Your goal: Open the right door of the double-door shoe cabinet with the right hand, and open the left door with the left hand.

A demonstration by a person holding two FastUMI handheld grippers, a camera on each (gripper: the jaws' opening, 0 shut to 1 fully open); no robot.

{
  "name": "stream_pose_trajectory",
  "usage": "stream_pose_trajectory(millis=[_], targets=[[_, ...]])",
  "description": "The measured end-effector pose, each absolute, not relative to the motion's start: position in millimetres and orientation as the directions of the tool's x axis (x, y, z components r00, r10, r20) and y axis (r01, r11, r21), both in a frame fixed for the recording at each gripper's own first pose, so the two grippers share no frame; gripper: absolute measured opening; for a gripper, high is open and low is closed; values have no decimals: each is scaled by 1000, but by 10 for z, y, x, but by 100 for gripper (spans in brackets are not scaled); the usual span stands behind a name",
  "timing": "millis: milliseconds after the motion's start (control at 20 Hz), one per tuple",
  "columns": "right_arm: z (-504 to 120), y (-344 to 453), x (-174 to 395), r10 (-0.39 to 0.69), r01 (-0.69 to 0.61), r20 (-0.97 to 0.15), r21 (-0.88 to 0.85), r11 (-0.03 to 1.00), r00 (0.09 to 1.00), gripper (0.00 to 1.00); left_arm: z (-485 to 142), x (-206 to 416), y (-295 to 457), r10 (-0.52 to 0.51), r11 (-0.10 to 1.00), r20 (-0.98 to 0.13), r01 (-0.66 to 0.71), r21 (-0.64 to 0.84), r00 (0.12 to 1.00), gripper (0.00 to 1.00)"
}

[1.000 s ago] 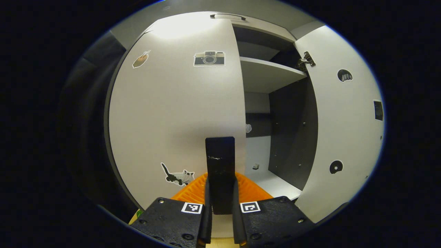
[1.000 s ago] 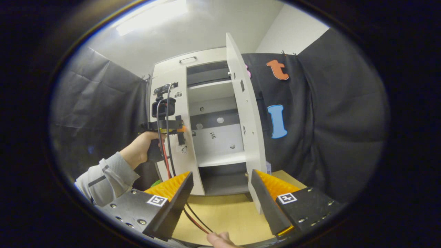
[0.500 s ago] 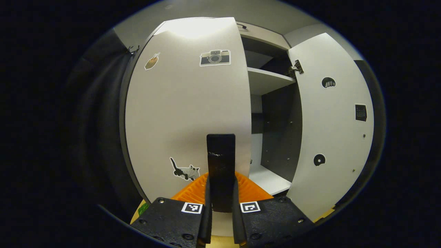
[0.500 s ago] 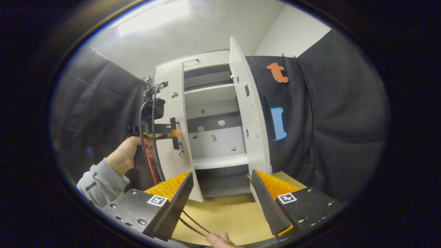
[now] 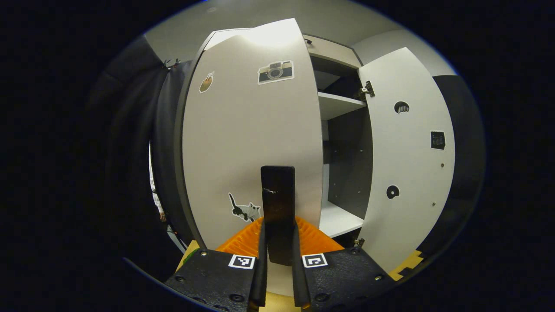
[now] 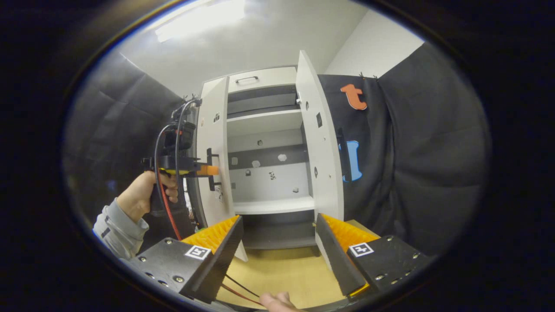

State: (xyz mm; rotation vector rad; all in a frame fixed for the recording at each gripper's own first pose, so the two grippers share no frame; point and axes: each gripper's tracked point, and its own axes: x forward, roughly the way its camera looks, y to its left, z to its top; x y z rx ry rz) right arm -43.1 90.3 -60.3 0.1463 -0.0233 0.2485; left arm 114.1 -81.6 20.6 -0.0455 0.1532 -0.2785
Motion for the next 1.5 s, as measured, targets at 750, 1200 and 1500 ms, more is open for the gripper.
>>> stream_pose_trajectory(millis=[750, 1200, 1500], targets=[[-664, 1187, -441, 255, -257, 30, 112, 960, 966, 100, 237, 762, -227, -268, 963, -116, 268, -19, 956, 21], [-767, 1245, -386, 256, -255, 12, 132, 958, 967, 100, 250, 615, 279, -250, 968, -89, 249, -18, 964, 18], [-838, 1413, -337, 272, -270, 0, 122, 955, 962, 100, 226, 619, 714, -188, 980, -82, 193, 48, 979, 13]])
